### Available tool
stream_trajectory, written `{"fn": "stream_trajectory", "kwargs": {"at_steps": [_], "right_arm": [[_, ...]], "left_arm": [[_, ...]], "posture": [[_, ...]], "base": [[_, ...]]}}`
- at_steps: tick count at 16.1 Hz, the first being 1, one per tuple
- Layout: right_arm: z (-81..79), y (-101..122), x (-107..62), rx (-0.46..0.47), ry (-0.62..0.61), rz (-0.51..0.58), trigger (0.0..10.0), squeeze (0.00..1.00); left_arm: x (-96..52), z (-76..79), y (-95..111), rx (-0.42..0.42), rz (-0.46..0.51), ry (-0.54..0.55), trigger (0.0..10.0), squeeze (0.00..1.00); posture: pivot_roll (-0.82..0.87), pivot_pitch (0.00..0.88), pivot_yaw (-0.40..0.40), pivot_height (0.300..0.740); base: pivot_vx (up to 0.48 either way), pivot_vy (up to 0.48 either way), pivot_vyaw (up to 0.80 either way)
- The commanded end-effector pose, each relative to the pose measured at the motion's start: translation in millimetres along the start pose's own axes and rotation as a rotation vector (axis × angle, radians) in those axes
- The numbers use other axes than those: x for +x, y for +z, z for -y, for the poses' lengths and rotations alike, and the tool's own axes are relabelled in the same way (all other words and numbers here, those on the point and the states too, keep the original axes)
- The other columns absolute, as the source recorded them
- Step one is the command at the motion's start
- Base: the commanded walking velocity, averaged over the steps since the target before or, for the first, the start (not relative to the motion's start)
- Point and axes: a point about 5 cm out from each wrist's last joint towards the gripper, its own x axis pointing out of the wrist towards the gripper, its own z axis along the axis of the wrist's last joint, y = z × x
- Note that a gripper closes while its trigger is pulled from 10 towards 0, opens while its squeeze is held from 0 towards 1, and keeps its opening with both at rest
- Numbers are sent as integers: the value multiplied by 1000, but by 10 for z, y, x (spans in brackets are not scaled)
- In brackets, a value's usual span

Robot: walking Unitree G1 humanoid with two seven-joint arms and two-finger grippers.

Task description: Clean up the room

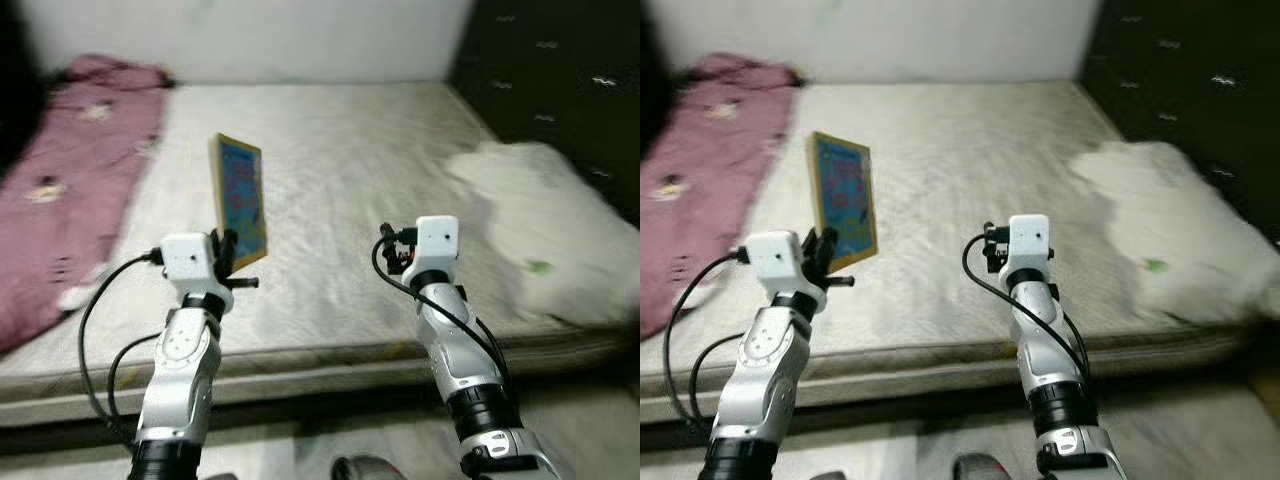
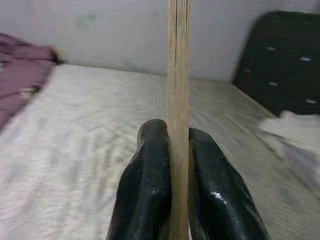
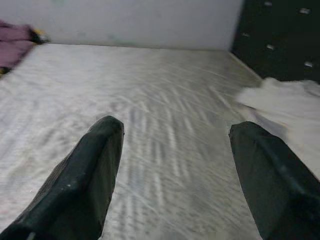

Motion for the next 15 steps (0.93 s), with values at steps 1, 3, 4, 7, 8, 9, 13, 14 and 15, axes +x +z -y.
{"fn": "stream_trajectory", "kwargs": {"at_steps": [1,3,4,7,8,9,13,14,15], "right_arm": [[-16,36,25,3,6,9,10000,0],[-16,36,28,3,6,8,10000,0],[-16,37,31,2,6,9,10000,0],[-17,39,35,1,6,9,10000,0],[-17,39,35,0,6,9,10000,0],[-18,38,34,0,6,9,10000,0],[-14,36,39,-3,7,7,10000,0],[-13,35,41,-5,7,7,10000,0],[-12,34,41,-5,7,6,10000,0]], "left_arm": [[28,36,98,0,51,-18,10000,0],[24,48,96,-6,49,-20,10000,0],[23,56,96,-10,47,-25,10000,0],[30,60,98,-14,49,-30,10000,0],[30,62,98,-15,49,-32,10000,0],[29,63,99,-17,49,-32,10000,0],[35,70,97,-22,48,-32,10000,0],[34,71,97,-23,48,-32,10000,0],[34,74,98,-26,49,-32,10000,0]], "posture": [[26,0,-5,740],[26,0,-6,740],[26,0,-6,740],[25,0,-6,740],[25,0,-6,740],[25,0,-6,740],[24,0,-7,740],[23,0,-8,740],[23,0,-8,740]], "base": [[0,-352,0],[0,-358,0],[0,-360,0],[0,-381,0],[0,-412,0],[0,-409,0],[0,-411,0],[0,-352,0],[0,0,0]]}}
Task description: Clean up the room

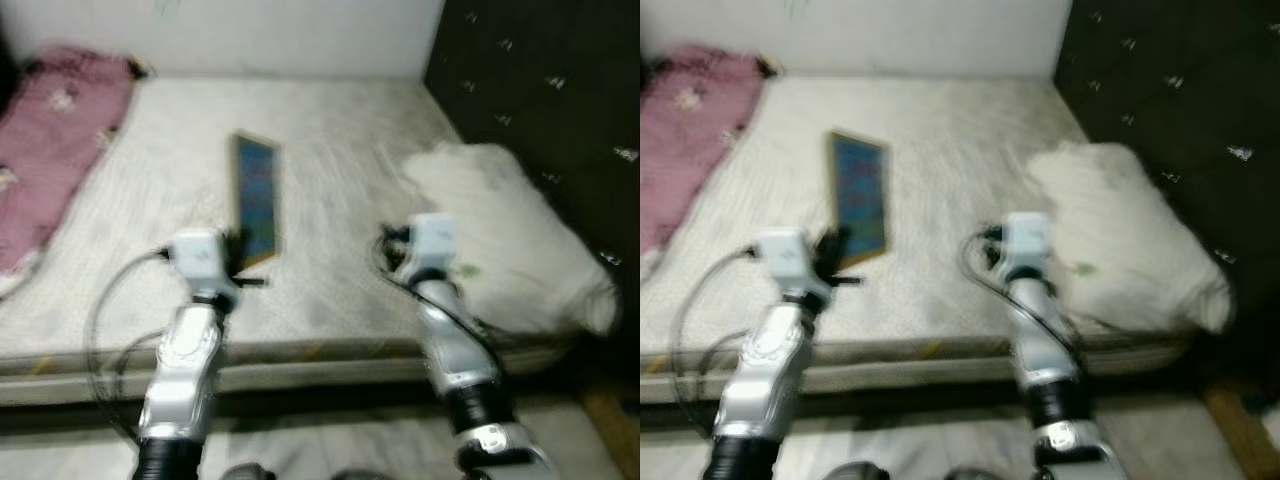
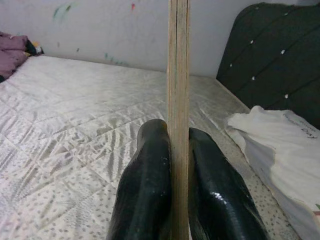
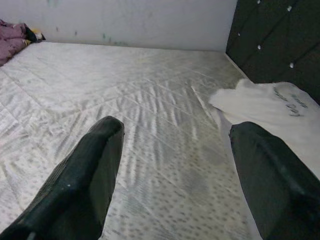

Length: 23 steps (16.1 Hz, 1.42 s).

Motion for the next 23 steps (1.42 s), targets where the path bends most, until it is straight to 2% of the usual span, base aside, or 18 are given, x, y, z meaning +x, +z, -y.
{"fn": "stream_trajectory", "kwargs": {"at_steps": [1,7,23], "right_arm": [[87,-9,2,-9,-21,-7,10000,0],[91,-12,0,-14,-19,-7,10000,0],[71,-18,8,-19,-11,-8,10000,0]], "left_arm": [[32,76,105,-18,56,-22,10000,0],[15,109,157,-32,104,-73,10000,0],[4,120,164,-52,113,-101,10000,0]], "posture": [[22,0,-8,740],[21,0,-10,740],[25,0,-11,740]], "base": [[0,0,0],[42,0,0],[365,0,0]]}}
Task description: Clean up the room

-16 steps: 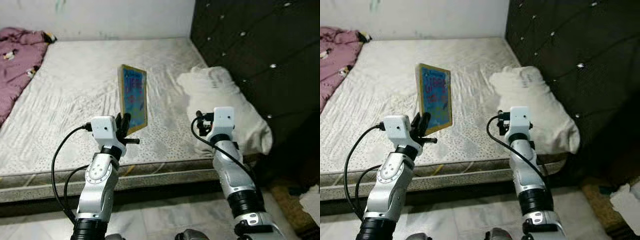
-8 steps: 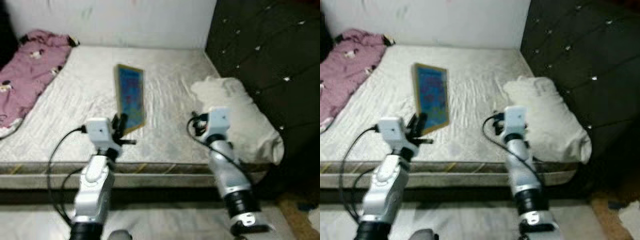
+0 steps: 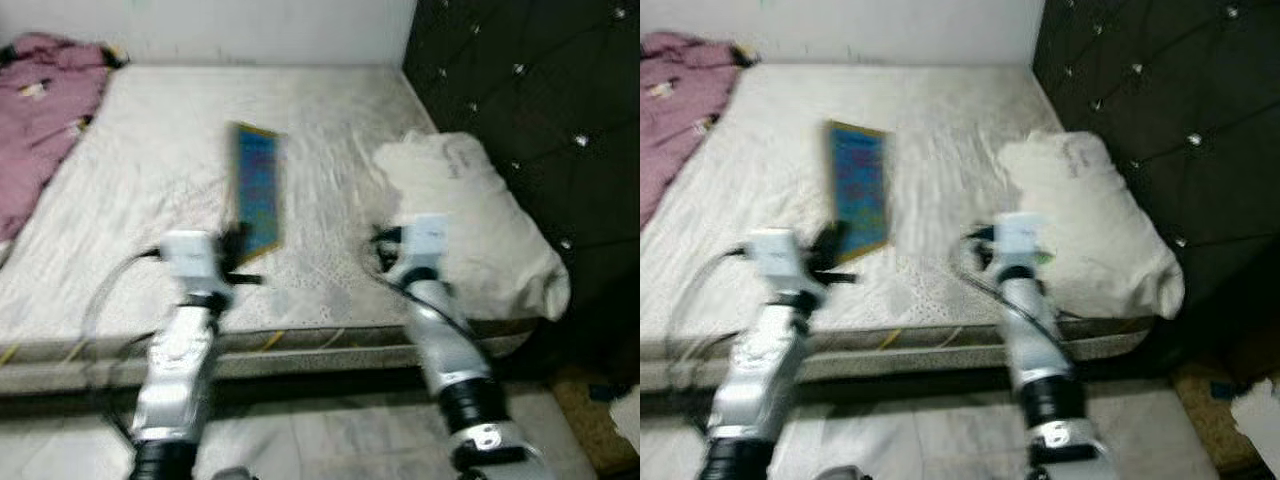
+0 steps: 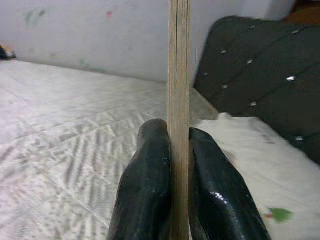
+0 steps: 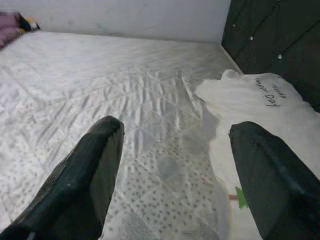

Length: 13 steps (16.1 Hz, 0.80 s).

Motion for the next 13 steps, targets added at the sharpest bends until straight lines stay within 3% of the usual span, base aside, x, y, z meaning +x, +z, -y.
{"fn": "stream_trajectory", "kwargs": {"at_steps": [1,9,13], "right_arm": [[161,11,3,-14,-40,6,10000,0],[162,14,8,-7,-40,9,10000,0],[154,15,11,-8,-34,10,10000,0]], "left_arm": [[53,165,96,-19,51,-60,10000,0],[56,161,80,-22,37,-46,10000,0],[78,141,56,-26,16,2,10000,0]], "posture": [[25,0,-11,740],[26,0,-10,740],[26,0,-10,740]], "base": [[480,0,0],[401,0,0],[0,0,0]]}}
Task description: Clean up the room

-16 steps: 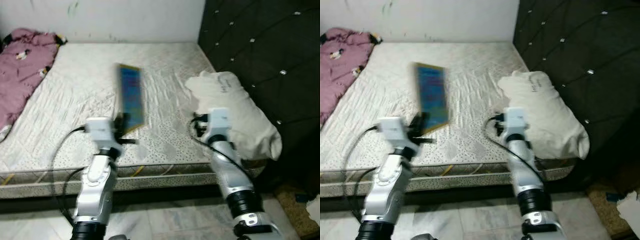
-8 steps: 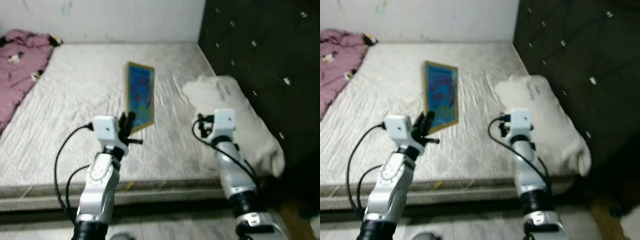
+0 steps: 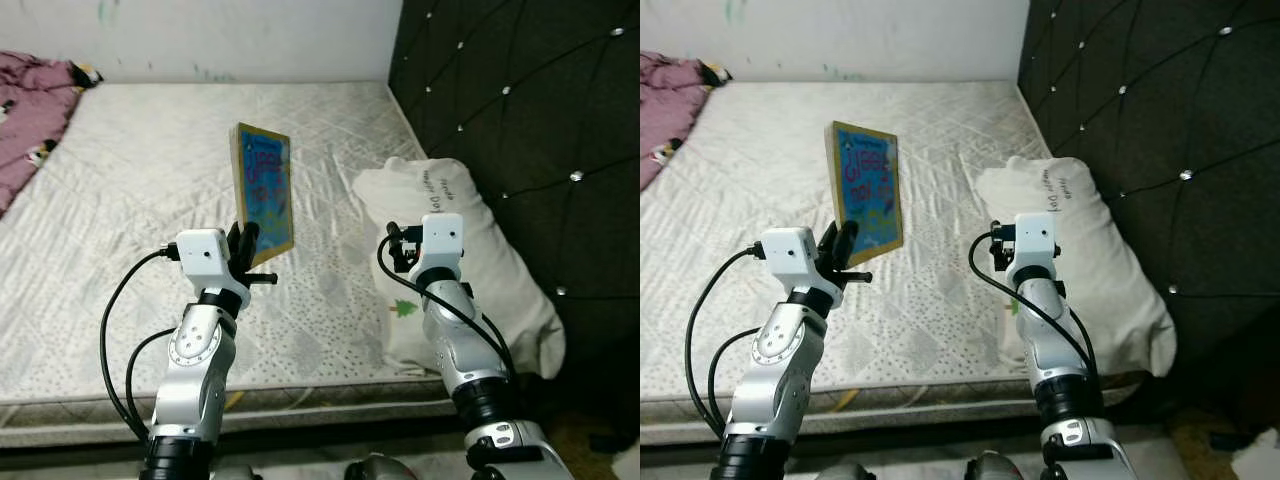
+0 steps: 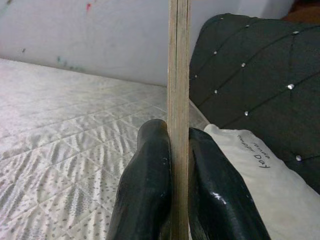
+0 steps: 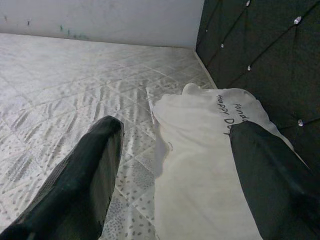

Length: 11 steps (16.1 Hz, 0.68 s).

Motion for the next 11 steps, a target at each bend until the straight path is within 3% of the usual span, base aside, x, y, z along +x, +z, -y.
{"fn": "stream_trajectory", "kwargs": {"at_steps": [1,2,9,11], "right_arm": [[-57,39,12,-4,19,14,10000,0],[-67,46,11,-12,25,21,10000,0],[-68,45,18,-14,26,18,10000,0],[-63,38,20,-12,20,13,10000,0]], "left_arm": [[16,-24,78,4,33,15,10000,0],[19,-26,79,9,32,18,10000,0],[32,-28,76,19,28,26,10000,0],[32,-29,76,20,27,27,10000,0]], "posture": [[26,0,-10,740],[28,0,-10,740],[28,0,-11,740],[30,0,-12,740]], "base": [[0,0,0],[0,0,0],[0,0,732],[0,0,0]]}}
